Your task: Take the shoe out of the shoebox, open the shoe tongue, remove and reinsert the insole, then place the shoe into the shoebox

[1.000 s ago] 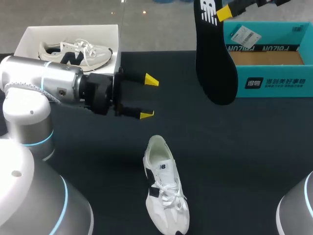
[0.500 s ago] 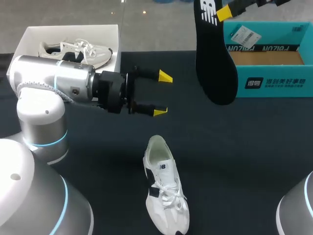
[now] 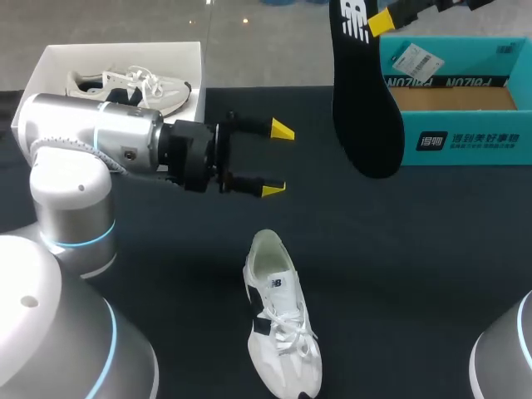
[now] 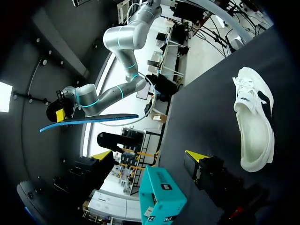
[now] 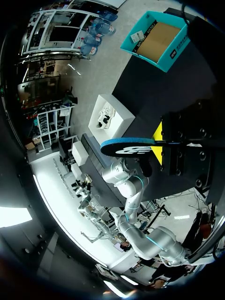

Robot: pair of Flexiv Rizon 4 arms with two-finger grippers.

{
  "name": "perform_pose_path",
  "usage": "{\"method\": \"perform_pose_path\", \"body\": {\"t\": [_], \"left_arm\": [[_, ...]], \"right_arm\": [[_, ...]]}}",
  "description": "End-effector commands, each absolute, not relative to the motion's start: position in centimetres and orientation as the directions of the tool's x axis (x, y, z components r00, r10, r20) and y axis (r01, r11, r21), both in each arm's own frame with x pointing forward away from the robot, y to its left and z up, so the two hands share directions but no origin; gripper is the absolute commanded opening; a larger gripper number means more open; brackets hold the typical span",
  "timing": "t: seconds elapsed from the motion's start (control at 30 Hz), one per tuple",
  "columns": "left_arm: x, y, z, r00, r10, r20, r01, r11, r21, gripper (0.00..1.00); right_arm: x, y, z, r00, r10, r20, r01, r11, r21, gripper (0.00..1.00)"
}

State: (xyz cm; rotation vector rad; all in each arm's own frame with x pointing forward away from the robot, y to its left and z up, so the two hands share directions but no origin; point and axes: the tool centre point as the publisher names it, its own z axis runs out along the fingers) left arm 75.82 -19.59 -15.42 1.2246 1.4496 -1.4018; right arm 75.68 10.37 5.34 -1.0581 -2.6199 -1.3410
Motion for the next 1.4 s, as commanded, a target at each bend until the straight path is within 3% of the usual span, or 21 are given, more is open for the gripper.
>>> {"method": "perform_pose_path", "body": {"t": [0.03,1.1,1.4], "left_arm": [[75.8,-19.7,-15.5,-0.247,0.124,-0.961,0.965,-0.062,-0.256,1.0],[75.8,-19.7,-15.5,-0.247,0.124,-0.961,0.965,-0.062,-0.256,1.0],[75.6,-19.9,-15.1,-0.209,0.093,-0.973,0.971,-0.098,-0.218,1.0]], "right_arm": [[75.9,10.5,5.4,-0.77,0.561,0.302,0.575,0.406,0.711,0.0],[75.9,10.5,5.4,-0.77,0.561,0.302,0.575,0.406,0.711,0.0],[75.3,10.2,3.2,-0.694,0.555,0.458,0.687,0.322,0.652,0.0]]}}
